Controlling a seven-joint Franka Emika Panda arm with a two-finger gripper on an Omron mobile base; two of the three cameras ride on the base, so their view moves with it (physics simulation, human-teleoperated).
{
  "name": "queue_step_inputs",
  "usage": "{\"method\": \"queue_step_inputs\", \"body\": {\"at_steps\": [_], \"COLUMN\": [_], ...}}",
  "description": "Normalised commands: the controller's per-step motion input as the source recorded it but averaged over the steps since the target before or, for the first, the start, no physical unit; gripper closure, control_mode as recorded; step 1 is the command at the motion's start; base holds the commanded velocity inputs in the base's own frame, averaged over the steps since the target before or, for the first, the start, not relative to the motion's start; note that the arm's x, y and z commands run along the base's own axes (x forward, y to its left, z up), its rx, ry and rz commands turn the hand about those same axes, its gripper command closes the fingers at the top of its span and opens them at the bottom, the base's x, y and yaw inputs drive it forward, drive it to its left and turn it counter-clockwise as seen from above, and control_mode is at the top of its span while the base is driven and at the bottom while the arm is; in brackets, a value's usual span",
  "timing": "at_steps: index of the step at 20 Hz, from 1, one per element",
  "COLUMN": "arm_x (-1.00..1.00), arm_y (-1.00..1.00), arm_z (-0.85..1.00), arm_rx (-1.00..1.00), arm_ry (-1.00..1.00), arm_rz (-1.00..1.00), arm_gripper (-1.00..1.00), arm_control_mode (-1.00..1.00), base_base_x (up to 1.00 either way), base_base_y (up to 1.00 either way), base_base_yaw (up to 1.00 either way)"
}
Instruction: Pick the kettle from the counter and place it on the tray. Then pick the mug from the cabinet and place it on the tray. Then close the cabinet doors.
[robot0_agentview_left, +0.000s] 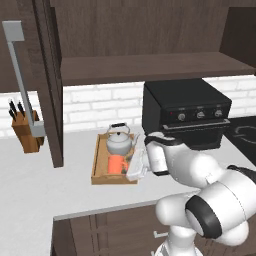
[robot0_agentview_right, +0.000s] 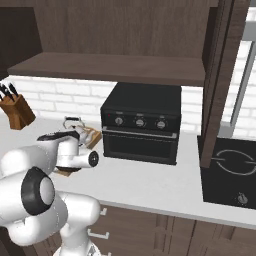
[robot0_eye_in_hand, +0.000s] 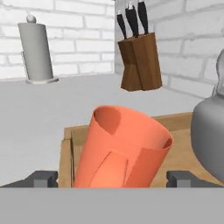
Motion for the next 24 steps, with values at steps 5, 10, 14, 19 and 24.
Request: {"method": "queue_step_inputs", "body": {"at_steps": [5, 10, 14, 19, 24], "arm_x": [-0.74, -0.55, -0.3, 0.0, 0.0], "arm_y": [-0.11, -0.22, -0.38, -0.05, -0.02], "arm_z": [0.0, 0.32, 0.17, 0.0, 0.0], "arm_rx": [0.0, 0.0, -0.12, -0.1, 0.0], "arm_ry": [-0.09, -0.05, 0.36, 0.21, 0.0], "arm_rz": [0.09, 0.0, -0.19, -0.16, -0.01], "arm_gripper": [-1.0, -1.0, -1.0, -1.0, -1.0], "arm_control_mode": [-1.0, -1.0, -1.0, -1.0, -1.0], "base_base_x": [0.0, 0.0, 0.0, 0.0, 0.0], "base_base_y": [0.0, 0.0, 0.0, 0.0, 0.0], "base_base_yaw": [0.0, 0.0, 0.0, 0.0, 0.0]}}
